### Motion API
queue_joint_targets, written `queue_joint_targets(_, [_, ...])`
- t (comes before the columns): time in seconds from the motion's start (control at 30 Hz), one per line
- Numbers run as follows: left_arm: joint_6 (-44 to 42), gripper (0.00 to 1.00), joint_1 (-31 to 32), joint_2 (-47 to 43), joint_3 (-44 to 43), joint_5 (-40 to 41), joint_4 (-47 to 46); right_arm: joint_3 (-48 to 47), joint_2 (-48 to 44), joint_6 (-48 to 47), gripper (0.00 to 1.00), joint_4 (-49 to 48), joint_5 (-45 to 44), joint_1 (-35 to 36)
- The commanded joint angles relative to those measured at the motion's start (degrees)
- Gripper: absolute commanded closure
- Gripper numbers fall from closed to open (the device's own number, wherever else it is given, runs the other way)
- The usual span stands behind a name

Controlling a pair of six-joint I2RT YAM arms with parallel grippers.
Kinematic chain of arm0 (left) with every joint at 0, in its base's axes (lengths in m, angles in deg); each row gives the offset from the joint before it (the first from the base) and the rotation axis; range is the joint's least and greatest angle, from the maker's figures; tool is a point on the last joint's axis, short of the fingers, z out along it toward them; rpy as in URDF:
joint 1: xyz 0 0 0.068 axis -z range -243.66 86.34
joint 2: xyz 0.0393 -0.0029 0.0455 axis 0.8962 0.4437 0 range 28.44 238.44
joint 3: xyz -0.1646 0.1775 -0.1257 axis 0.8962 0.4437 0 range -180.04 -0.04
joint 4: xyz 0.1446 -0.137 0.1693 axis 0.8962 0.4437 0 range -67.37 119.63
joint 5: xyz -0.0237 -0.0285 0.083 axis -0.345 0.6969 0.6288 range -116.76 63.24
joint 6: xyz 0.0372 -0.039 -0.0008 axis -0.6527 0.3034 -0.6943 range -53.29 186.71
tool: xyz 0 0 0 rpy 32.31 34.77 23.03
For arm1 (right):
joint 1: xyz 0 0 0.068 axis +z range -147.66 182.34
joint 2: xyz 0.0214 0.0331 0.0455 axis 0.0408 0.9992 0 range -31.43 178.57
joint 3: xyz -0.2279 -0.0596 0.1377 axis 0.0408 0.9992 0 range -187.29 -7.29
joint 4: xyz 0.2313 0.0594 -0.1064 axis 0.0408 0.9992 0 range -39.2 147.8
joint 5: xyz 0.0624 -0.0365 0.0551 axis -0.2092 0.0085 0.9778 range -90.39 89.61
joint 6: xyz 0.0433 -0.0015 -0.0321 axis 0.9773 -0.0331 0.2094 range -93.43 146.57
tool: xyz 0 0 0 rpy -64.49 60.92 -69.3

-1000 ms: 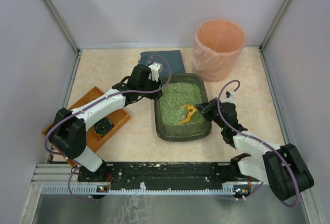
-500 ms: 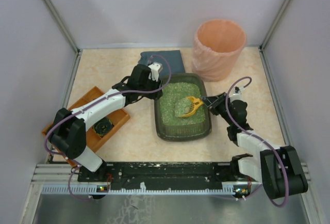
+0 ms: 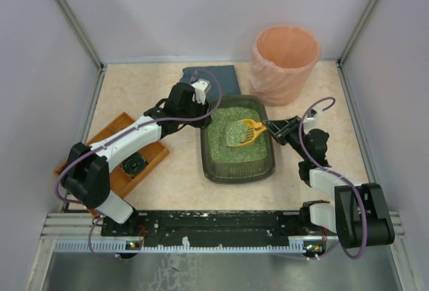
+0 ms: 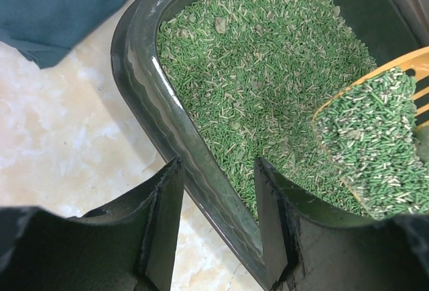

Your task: Clean the litter box

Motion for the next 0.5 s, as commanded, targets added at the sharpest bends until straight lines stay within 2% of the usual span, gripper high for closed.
queue_joint_targets(0.0, [-0.59,0.47,0.00,-2.04,0.21,-0.39,-1.81,-0.91,0.21,4.00,1.00,-9.32,3.86,-5.01])
queue_joint_targets(0.07, [-0.50,0.47,0.00,-2.24,0.37,-0.32,-1.86,-0.46,-0.09,5.59,1.00,-9.33,3.81,-7.41])
queue_joint_targets(0.23, [-0.39,0.47,0.02,-2.52,0.39,-0.29,-2.19,-2.26,2.08,6.22,1.00,-13.56,8.81,-6.28])
queue_joint_targets(0.33, [-0.41,0.45,0.00,-2.72,0.63,0.05,-2.13,0.59,1.18,8.42,1.00,-13.33,6.42,-9.61])
queue_joint_targets(0.47, [-0.37,0.41,0.00,-3.18,1.07,0.37,-2.82,-2.88,2.90,6.05,1.00,-13.42,9.22,-5.49])
